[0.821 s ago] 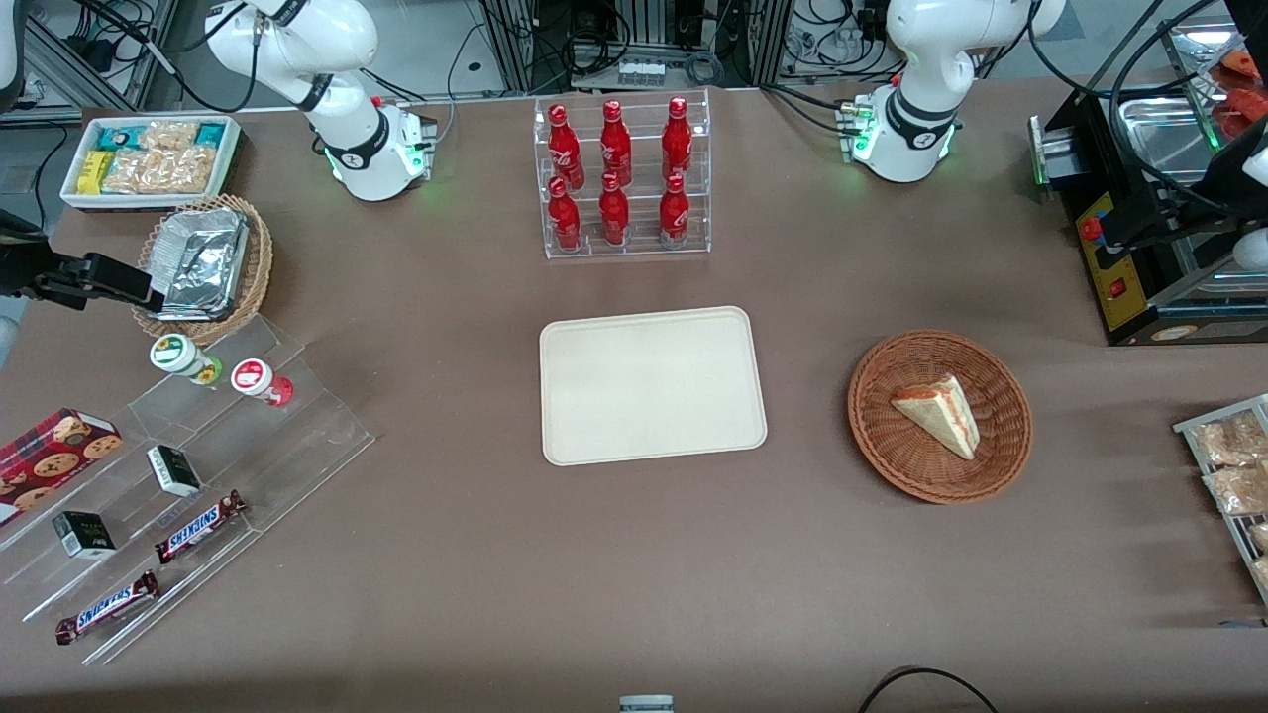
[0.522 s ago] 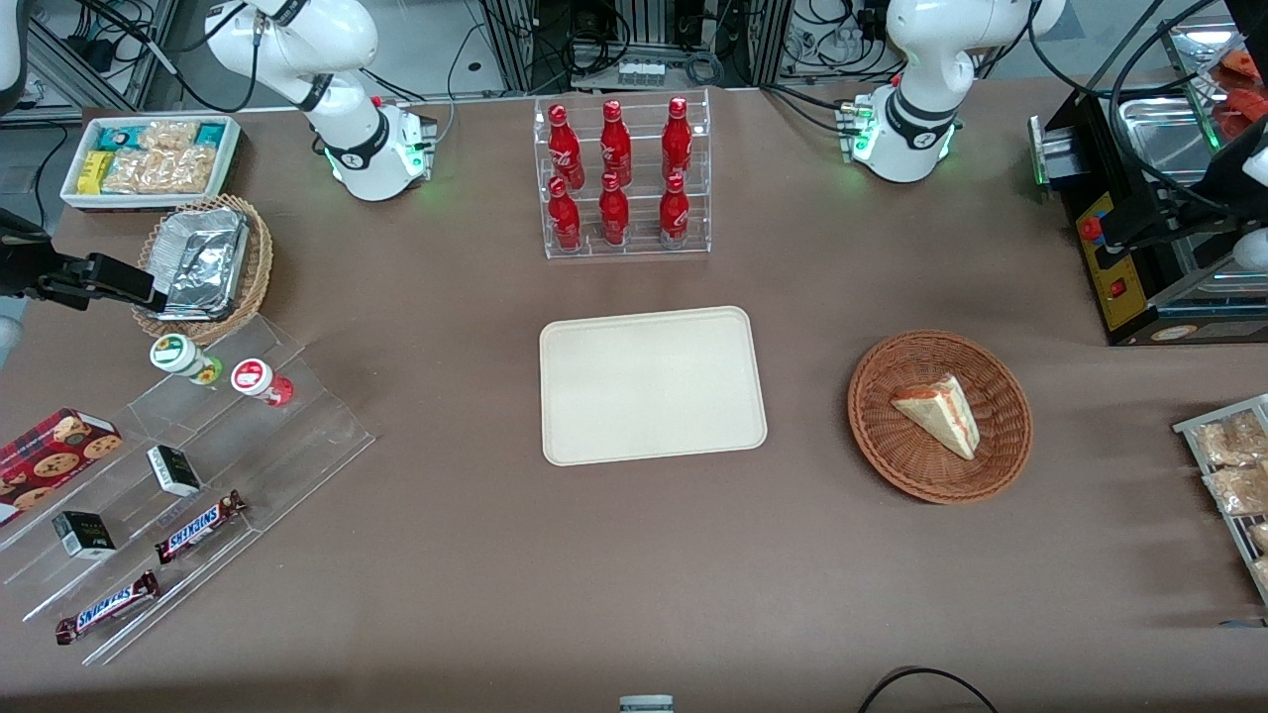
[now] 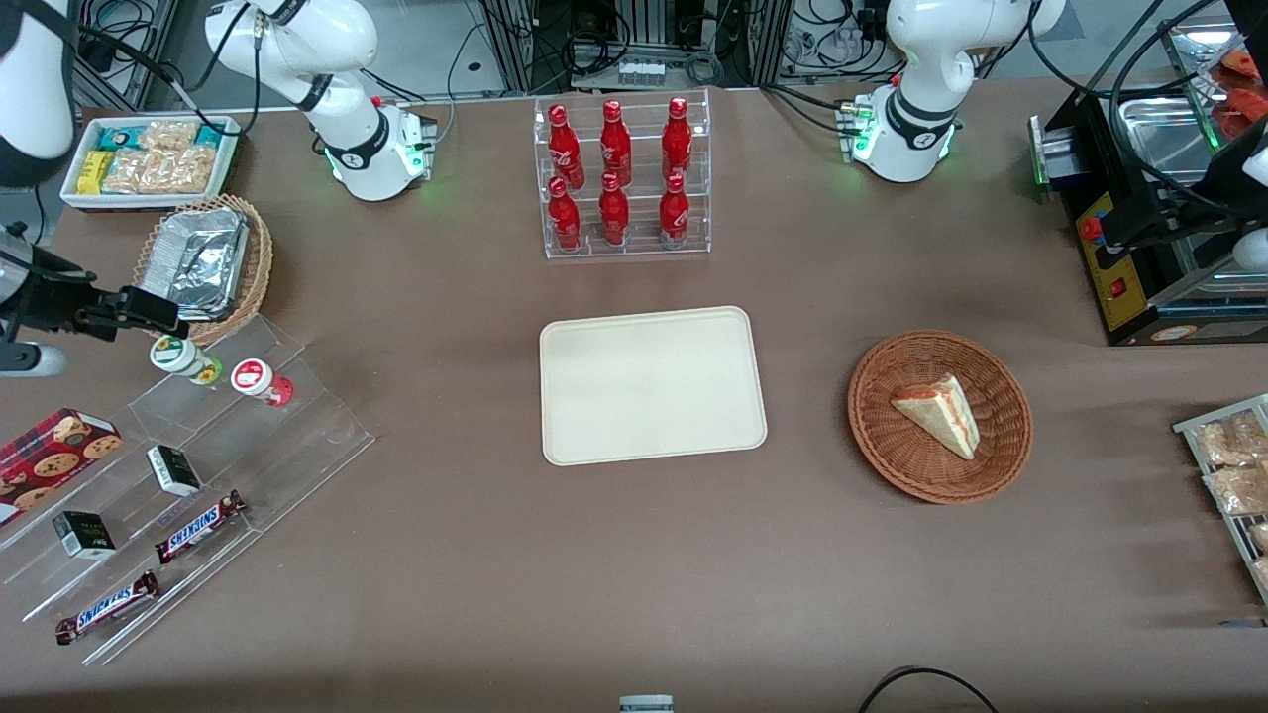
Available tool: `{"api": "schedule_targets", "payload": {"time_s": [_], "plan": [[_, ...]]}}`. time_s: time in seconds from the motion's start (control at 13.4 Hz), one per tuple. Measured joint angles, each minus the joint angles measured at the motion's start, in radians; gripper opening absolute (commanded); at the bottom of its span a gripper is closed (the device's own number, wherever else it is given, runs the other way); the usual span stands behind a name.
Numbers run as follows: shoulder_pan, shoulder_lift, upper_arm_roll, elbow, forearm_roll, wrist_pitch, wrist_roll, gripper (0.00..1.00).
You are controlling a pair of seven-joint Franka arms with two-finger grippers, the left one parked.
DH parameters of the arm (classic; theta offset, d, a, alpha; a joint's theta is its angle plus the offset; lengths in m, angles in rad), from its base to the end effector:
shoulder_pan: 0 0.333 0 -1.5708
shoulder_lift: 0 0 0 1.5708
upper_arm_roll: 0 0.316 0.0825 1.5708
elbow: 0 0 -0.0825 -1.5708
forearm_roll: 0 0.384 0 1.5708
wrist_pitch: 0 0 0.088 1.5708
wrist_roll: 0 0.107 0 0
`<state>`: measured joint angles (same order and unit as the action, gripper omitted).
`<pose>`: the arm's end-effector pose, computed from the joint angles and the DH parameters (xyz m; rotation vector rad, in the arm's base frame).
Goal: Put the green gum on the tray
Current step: 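Move the right gripper down toward the green-labelled gum canister on the shelf, then close the right gripper around the green-labelled gum canister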
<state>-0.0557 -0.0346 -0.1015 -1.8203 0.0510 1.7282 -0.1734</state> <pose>0.5399 -0.0815 0.5385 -3.0783 -0.0106 0.0740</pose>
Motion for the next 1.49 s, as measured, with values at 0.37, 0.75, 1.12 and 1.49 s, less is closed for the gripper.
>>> {"api": "schedule_targets", "payload": {"time_s": [0.37,0.75,1.12,1.49], "plan": [[-0.066,-0.05,-0.036,-0.237,0.0,0.244,-0.341,1.0],[-0.072,-0.056,-0.07,-0.368,0.0,0.426,-0.624,1.0],[-0.091,-0.053,-0.107,-0.428,0.0,0.483,-0.71,1.0],[-0.092,-0.042,-0.113,-0.455,0.0,0.505,-0.713,1.0]]}}
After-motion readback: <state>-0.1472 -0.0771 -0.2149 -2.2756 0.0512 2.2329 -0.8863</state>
